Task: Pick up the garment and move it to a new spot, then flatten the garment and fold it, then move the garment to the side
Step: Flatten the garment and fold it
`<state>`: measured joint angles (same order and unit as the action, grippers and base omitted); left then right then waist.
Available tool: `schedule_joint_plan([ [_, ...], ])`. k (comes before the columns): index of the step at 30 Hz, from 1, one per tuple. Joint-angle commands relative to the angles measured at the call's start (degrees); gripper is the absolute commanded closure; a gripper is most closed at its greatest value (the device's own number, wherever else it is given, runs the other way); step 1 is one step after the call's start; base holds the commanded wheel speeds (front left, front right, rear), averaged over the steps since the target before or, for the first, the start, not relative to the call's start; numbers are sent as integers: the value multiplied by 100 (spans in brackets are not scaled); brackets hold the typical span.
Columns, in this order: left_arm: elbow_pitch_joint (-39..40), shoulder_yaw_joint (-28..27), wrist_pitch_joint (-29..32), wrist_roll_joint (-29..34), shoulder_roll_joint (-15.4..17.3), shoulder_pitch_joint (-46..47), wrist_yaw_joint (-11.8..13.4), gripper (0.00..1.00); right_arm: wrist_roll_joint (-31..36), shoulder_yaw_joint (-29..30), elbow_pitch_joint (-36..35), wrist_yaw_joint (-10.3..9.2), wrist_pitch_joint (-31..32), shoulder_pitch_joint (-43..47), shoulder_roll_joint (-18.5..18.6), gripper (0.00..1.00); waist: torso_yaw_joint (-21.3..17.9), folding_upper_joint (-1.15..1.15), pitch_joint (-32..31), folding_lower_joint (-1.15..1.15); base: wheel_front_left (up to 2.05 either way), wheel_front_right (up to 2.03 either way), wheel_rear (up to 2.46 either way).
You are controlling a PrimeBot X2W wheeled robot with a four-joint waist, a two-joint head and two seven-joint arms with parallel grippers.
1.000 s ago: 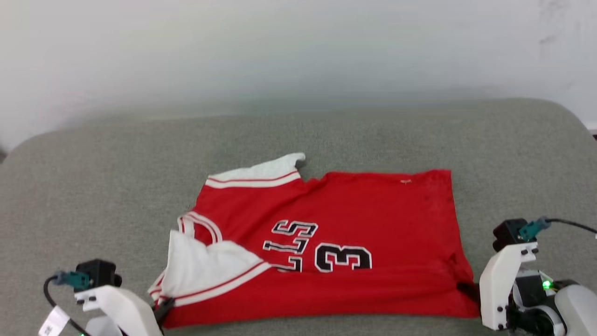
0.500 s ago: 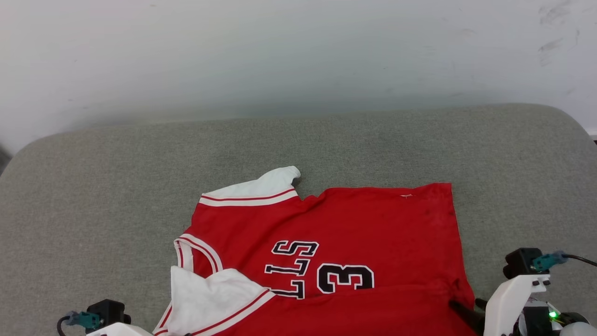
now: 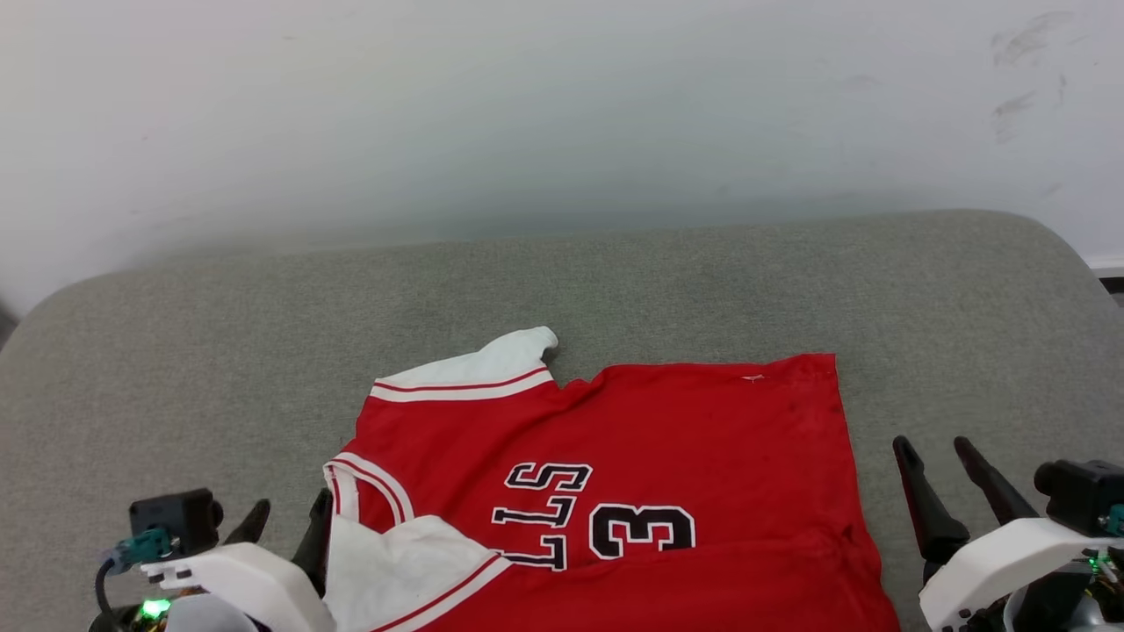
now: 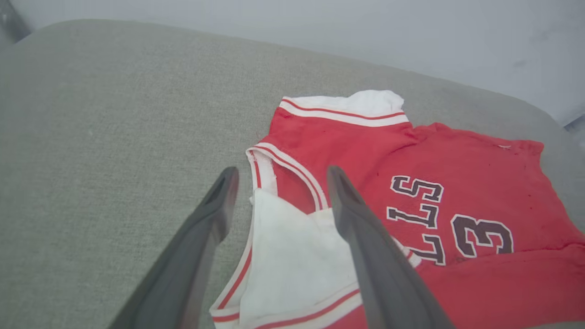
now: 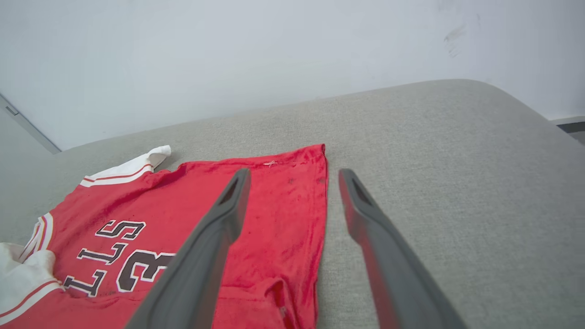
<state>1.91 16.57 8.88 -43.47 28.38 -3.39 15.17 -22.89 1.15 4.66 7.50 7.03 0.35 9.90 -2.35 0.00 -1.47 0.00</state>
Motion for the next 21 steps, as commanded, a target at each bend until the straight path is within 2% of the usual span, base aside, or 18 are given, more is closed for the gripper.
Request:
schedule_joint_plan([
  [1,-15,66,-233,188,-91,230,18,0,205,101,-113,-2,-203,81,-95,0,-56,0,9,0,0,0,0],
  [5,-251,219,-632,471,-294,876,-135,0,475,165,-300,-2,-372,-59,-187,0,-188,0,169,0,0,0,0],
  [7,-328,252,-644,499,-320,1032,-183,0,492,169,-345,-2,-370,-109,-189,0,-219,0,253,0,0,0,0],
  [12,-816,316,-526,546,-353,2136,-503,0,521,132,-570,-2,-381,-456,-179,0,-401,0,856,0,0,0,0],
  [18,-1614,486,166,353,-319,3472,-1070,0,482,21,-672,-2,-455,-893,-161,0,-658,0,1434,0,0,0,0],
  [21,-2112,642,1061,127,-213,4234,-1433,0,439,-55,-622,-2,-522,-1101,-180,0,-843,0,1748,0,0,0,0],
])
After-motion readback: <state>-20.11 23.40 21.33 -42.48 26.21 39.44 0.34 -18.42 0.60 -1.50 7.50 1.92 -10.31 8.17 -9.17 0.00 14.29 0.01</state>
